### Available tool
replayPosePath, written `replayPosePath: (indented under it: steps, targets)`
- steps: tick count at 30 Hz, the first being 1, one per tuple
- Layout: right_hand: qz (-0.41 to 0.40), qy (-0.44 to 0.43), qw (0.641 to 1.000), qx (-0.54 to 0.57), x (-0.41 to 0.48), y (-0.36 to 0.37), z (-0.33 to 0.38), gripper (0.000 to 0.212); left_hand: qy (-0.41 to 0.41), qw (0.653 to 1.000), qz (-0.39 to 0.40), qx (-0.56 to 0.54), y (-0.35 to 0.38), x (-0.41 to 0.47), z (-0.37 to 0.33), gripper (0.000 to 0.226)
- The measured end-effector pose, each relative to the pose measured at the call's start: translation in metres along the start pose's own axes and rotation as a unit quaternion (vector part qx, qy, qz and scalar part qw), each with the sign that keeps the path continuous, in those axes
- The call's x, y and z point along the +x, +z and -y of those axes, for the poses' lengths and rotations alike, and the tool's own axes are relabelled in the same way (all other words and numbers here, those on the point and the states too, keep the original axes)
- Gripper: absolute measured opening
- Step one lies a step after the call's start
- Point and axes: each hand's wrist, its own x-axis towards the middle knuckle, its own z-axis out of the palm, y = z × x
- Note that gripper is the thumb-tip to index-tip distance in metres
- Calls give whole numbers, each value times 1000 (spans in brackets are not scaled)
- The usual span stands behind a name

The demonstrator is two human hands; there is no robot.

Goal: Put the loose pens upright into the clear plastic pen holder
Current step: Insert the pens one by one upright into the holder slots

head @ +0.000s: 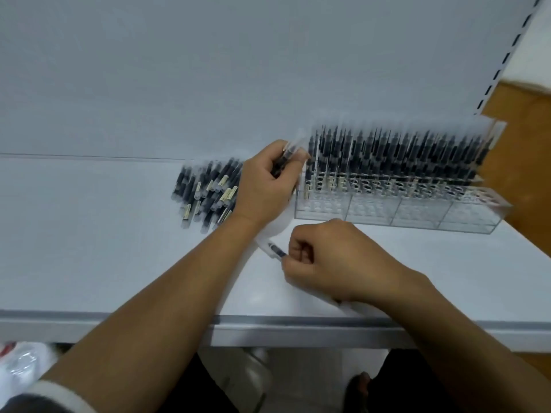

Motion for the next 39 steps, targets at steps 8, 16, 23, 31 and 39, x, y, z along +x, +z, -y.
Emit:
replayPosePath:
  steps: [8,16,23,31,39]
  targets:
    - [-110,29,973,203,5,-55,-63,14,-74,991,-30,-103,-2,9,0,14]
    - [-286,13,904,319,64,-77,-78,5,-89,983,-14,-158,6,3,-9,13]
    - [-244,21,929,278,80,-59,-87,8,-90,984,-17,-152,8,5,-11,26]
    - [-305,4,915,264,73,-60,-84,12,-100,980,-20,-172,13,3,-18,21]
    - [-229,21,957,179,74,-51,-84,14,-94,981,-10,-168,14,2,-19,14]
